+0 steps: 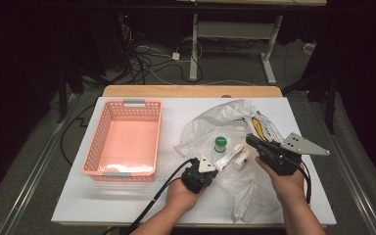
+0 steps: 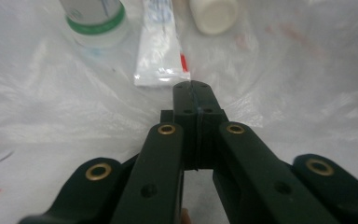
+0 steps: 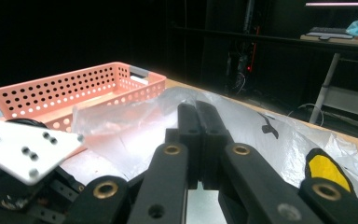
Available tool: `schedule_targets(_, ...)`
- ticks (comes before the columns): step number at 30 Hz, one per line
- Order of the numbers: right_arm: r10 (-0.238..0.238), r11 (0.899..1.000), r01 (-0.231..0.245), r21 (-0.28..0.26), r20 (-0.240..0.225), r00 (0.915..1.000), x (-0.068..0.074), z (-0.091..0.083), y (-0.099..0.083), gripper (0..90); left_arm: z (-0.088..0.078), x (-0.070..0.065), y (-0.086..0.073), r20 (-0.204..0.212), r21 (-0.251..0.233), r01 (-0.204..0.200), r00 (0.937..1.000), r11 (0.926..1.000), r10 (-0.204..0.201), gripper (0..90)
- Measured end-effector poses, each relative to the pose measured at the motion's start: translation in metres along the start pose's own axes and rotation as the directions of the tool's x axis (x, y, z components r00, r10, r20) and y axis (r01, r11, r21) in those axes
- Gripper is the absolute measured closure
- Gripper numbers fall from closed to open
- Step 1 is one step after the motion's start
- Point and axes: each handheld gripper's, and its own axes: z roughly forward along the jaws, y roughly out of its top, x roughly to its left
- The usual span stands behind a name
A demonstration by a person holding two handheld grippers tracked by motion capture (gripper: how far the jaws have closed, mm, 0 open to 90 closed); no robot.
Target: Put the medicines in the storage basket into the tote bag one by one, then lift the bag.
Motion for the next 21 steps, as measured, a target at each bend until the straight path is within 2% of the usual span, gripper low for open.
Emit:
schedule_targets(2,0.004,1.0,-0.004,-0.005,-0.001,1.0,0.0,-0.001,0.001,90.0,-0.006,0.002,-0.003,-0.004,-0.07,0.029,0.9996,0.9971,-0.03,88.9)
schedule_targets(4,0.001,1.0,-0.001,-0.008,0.0,1.0,0.001,-0.002,0.001,90.0,-0.01,0.002,-0.005,-0.01,-0.102,0.028,0.9995,0.9944,-0.029,88.9)
schedule_targets(6,0.002,1.0,-0.002,-0.011,0.001,1.0,0.0,-0.002,0.002,90.0,-0.015,0.001,-0.006,-0.033,-0.142,0.01,0.9994,0.9898,-0.015,88.9)
schedule_targets(7,0.001,1.0,-0.001,-0.012,0.003,1.0,0.0,-0.003,0.002,90.0,-0.018,0.003,-0.006,-0.034,-0.162,0.021,0.9991,0.9866,-0.027,88.9)
schedule_targets(8,0.002,1.0,-0.002,-0.017,0.006,1.0,0.0,-0.002,0.002,90.0,-0.022,0.004,-0.005,-0.034,-0.187,0.033,0.9986,0.9819,-0.04,88.9)
schedule_targets(13,0.001,1.0,0.0,-0.03,0.013,0.9999,0.0,-0.003,0.004,90.0,-0.046,0.011,0.005,-0.069,-0.293,0.033,0.996,0.9556,-0.056,88.9)
schedule_targets(18,-0.003,0.999,0.004,-0.039,0.031,0.9995,0.0,0.0,0.011,90.0,-0.072,0.017,0.023,-0.116,-0.385,-0.001,0.9921,0.9227,-0.047,88.9)
schedule_targets(21,-0.001,0.998,0.003,-0.059,0.041,0.9991,0.0,0.001,0.021,90.0,-0.086,0.021,0.039,-0.143,-0.421,-0.034,0.9893,0.9063,-0.029,88.9)
